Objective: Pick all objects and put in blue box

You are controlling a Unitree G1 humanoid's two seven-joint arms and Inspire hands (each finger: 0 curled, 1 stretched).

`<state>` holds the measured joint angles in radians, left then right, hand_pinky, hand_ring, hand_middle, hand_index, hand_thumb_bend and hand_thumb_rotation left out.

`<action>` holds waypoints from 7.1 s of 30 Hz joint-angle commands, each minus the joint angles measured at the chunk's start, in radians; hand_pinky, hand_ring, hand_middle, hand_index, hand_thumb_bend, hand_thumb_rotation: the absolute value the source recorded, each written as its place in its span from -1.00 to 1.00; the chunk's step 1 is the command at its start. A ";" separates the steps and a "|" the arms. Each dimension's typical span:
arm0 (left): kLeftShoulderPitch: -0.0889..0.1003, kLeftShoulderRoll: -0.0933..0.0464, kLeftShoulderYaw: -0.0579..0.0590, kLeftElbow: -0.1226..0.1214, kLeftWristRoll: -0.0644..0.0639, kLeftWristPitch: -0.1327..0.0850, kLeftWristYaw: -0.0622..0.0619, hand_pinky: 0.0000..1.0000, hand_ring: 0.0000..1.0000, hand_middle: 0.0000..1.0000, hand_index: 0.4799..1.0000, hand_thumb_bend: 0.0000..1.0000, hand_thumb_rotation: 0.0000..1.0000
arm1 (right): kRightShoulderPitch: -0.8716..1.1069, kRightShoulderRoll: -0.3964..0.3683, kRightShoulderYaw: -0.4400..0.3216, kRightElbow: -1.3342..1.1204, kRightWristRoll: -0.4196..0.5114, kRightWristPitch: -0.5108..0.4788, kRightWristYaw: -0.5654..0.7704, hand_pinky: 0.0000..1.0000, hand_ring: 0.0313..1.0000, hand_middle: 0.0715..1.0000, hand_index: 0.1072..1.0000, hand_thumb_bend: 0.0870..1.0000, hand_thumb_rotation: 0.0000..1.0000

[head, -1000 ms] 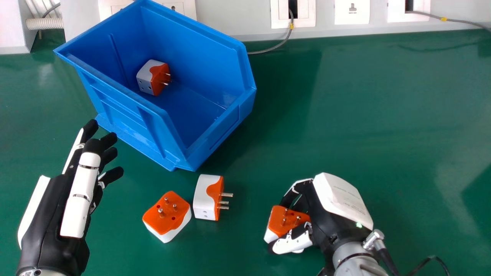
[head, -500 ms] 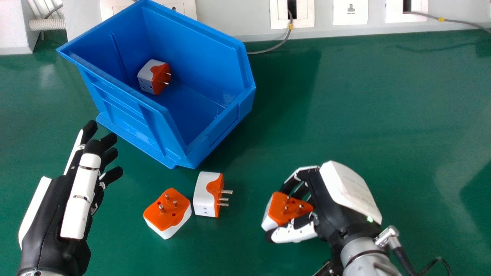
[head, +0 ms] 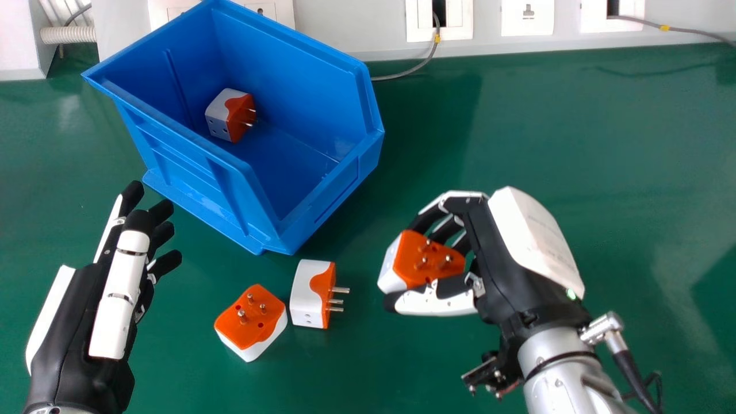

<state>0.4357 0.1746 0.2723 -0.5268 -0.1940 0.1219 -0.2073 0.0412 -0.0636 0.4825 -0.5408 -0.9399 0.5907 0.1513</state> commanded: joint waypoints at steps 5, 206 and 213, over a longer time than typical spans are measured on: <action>0.013 0.004 0.001 -0.037 0.005 -0.009 0.007 0.81 0.90 0.90 0.99 -0.15 1.00 | -0.115 0.013 -0.041 -0.006 -0.014 -0.051 -0.017 -0.39 -0.20 0.00 -0.02 -0.13 -1.00; 0.019 -0.022 -0.005 0.055 0.035 -0.158 0.019 0.80 0.87 0.85 0.86 -0.19 1.00 | 0.146 -0.022 0.035 0.369 0.096 -0.483 -0.329 0.31 0.53 0.55 0.42 0.24 -0.86; 0.013 -0.025 -0.006 0.060 0.034 -0.160 0.015 0.80 0.87 0.85 0.87 -0.19 1.00 | 0.095 -0.012 0.033 0.404 0.088 -0.446 -0.316 0.36 0.57 0.60 0.45 0.24 -0.86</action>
<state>0.4535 0.1391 0.2602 -0.4601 -0.1581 -0.0132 -0.1898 0.1610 -0.0860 0.5161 -0.1285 -0.8378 0.1389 -0.1617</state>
